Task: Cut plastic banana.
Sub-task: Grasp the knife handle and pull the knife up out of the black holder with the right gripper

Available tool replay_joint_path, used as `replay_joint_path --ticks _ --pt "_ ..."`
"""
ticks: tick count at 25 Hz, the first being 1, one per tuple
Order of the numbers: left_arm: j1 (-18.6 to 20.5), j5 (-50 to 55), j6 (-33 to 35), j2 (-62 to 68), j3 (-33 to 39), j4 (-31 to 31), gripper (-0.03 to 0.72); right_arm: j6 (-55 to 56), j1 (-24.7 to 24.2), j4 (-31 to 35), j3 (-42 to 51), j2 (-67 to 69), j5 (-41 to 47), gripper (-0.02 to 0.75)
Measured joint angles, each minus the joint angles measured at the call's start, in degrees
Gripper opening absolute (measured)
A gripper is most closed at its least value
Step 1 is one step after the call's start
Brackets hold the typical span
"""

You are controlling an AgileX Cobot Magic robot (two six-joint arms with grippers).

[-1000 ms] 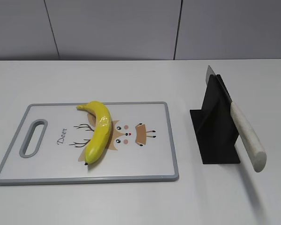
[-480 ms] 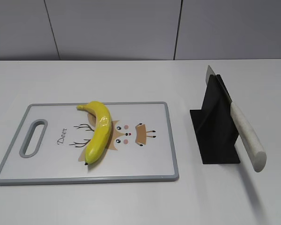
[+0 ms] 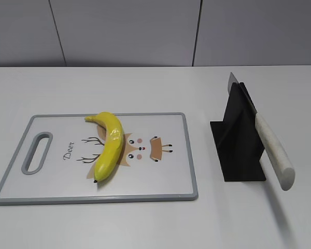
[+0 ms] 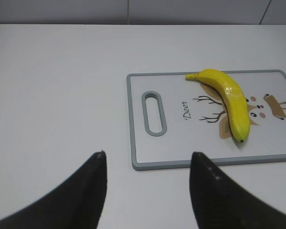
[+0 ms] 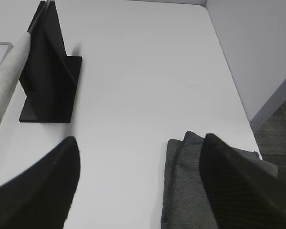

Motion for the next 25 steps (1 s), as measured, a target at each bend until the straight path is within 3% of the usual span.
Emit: replay_joint_path --ticks 25 --pt "0.00 0.00 0.00 0.00 0.00 0.00 0.531 0.00 0.00 1.12 0.00 0.00 -0.05 0.592"
